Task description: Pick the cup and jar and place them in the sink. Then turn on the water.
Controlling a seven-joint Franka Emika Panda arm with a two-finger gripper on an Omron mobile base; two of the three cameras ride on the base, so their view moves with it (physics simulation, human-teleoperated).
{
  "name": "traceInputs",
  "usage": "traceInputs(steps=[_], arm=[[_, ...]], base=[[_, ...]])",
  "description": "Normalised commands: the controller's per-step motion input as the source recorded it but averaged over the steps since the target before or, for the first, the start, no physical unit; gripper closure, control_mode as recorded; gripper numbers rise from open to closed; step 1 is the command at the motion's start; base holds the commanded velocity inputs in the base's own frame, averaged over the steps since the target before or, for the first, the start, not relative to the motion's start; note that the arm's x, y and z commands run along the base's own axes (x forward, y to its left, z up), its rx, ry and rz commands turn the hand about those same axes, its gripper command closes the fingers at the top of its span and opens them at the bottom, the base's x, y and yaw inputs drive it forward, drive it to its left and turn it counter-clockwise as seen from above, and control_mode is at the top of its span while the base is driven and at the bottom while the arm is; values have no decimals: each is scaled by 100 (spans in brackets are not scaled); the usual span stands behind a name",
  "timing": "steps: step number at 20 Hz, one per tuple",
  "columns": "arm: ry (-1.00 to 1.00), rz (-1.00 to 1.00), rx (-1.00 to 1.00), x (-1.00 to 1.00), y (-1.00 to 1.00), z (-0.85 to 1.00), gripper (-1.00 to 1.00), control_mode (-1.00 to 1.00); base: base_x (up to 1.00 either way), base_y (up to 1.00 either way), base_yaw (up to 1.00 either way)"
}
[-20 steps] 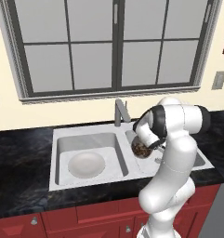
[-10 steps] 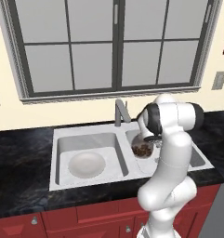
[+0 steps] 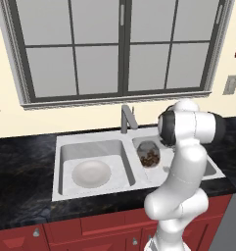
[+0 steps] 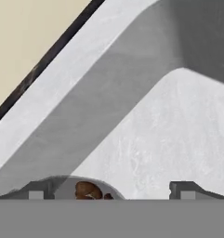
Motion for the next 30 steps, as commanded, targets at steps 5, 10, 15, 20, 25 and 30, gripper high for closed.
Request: traceInputs(steps=[5,10,15,20,25,30], arm=[[-12,0,1,-6,12,90,-100,-100],[-3,0,0,-36,12,98,-100,-100],[3,0,-5,-67,2,97,-100,-100],[6,0,-11,-79,-12,100,-100,-100],[13,0,-16,-65,-32,100,-100,-100],[19,0,-17,-72,-30,100,-100,-100]], base=[[0,0,0],[0,0,0],[0,0,0],[0,0,0],[0,0,0],[0,0,0]])
